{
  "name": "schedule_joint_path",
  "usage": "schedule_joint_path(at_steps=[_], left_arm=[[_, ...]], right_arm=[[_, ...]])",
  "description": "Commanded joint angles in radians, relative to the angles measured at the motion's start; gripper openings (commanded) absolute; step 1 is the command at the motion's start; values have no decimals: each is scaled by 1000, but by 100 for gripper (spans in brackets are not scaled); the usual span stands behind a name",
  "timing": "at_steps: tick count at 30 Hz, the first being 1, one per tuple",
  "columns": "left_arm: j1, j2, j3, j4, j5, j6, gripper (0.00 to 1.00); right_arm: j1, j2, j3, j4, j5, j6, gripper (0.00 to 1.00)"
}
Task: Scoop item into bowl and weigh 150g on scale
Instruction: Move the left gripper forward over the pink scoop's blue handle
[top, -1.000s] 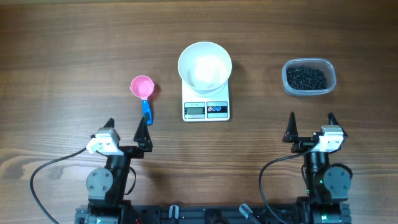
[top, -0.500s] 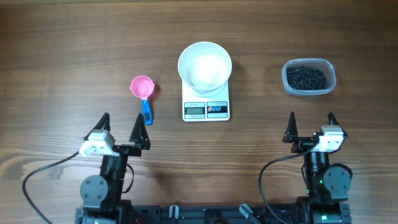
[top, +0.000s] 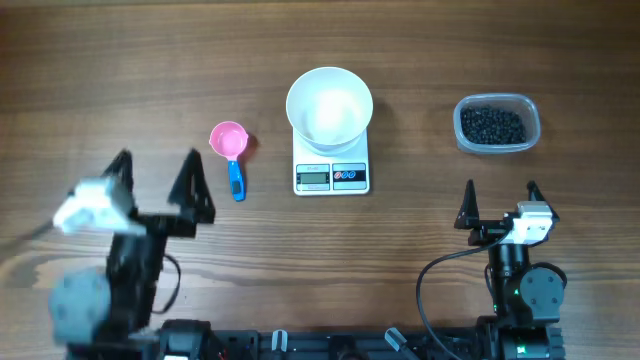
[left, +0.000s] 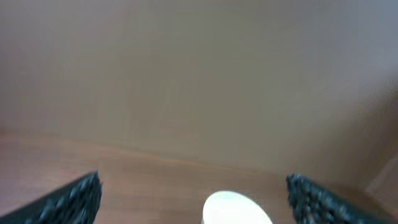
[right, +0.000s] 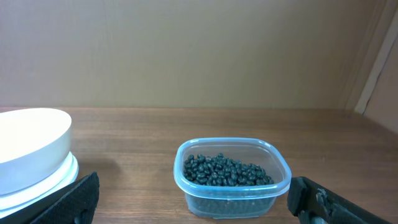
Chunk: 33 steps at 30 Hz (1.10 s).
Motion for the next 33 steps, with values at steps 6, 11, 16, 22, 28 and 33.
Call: schedule_joint_path(at_steps=[6,11,16,22,28,33], left_arm=[[3,627,310,-368,61,8,100],[3,866,310,-352,214,9,100],[3,1064,310,-404,316,9,100],[1,1188,309,-463,131,-201,100],[-8,1290,309,-404,4,-209,100],[-22,1348,309,-375,3,-193,90]], right_arm=[[4,0,-1,4,-4,-1,99],[4,0,-1,4,-4,-1,100],[4,0,-1,4,-4,-1,100],[4,0,-1,4,-4,-1,100],[4,0,-1,4,-4,-2,100],[4,0,-1,4,-4,-1,100]])
